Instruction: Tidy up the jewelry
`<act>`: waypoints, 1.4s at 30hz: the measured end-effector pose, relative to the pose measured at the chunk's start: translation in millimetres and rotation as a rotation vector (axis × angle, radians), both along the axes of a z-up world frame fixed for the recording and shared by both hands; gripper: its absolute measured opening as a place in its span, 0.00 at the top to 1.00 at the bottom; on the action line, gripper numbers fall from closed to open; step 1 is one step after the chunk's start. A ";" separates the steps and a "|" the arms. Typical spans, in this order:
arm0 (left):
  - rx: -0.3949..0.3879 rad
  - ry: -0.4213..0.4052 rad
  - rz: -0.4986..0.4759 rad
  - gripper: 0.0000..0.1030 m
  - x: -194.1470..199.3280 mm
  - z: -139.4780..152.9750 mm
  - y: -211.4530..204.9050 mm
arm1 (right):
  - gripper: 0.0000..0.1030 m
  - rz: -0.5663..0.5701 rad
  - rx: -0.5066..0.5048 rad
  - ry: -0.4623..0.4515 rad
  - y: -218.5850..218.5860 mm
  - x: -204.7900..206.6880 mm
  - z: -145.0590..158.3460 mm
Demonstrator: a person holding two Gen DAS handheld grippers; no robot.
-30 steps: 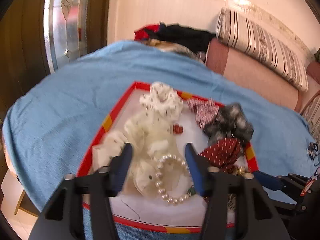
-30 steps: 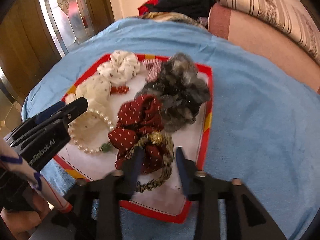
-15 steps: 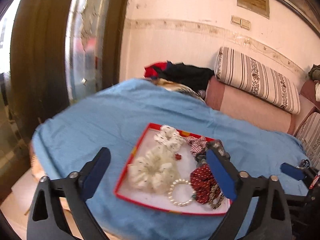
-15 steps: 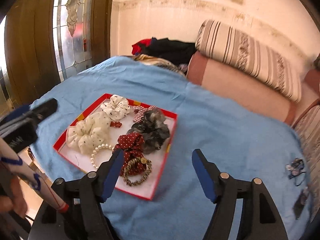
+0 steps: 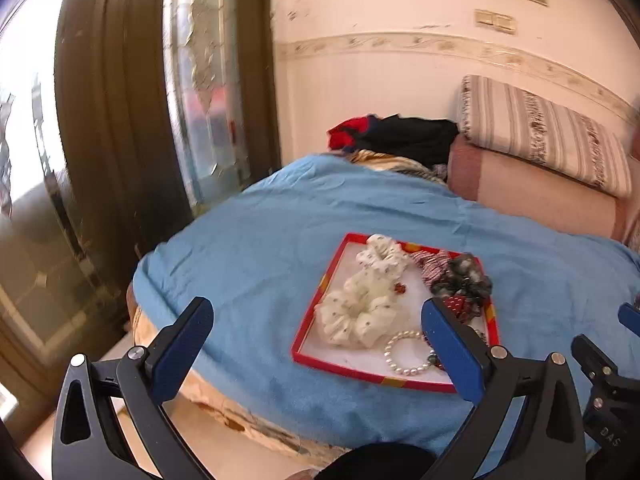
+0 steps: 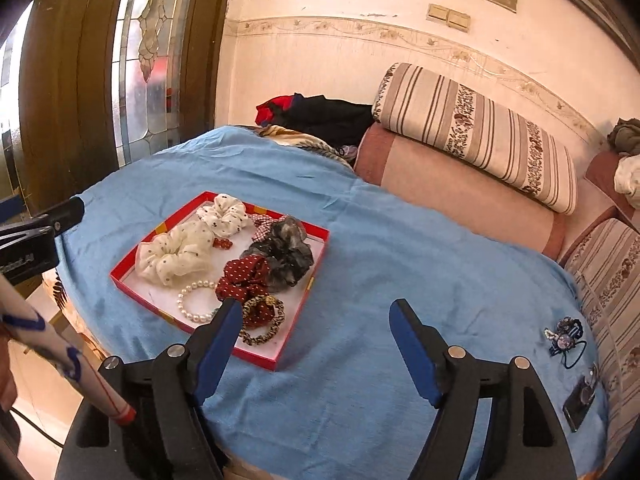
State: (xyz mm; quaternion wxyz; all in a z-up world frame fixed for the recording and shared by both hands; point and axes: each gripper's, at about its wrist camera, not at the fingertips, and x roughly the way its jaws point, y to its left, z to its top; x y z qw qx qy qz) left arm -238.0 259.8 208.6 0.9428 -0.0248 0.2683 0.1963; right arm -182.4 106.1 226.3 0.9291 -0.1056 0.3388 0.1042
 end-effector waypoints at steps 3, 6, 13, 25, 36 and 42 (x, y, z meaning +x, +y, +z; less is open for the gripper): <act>0.028 -0.022 0.013 0.00 -0.8 4.7 -9.1 | 0.22 -0.005 0.002 0.005 -5.0 0.6 -1.9; 0.028 -0.009 0.023 0.00 1.3 5.3 -13.7 | 0.22 -0.009 0.005 0.010 -8.0 1.6 -3.9; 0.018 0.039 0.051 0.00 11.5 -4.2 -12.5 | 0.22 -0.008 0.002 0.019 -9.3 4.1 -9.3; 0.024 0.071 0.067 0.00 17.9 -16.0 -8.8 | 0.22 0.000 0.001 0.044 -7.4 9.0 -17.2; 0.046 0.093 0.062 0.00 20.1 -20.5 -9.1 | 0.22 0.014 -0.006 0.054 -2.6 7.0 -19.6; 0.047 0.093 0.064 0.00 19.5 -20.7 -9.3 | 0.22 0.015 -0.009 0.052 -0.7 5.4 -19.2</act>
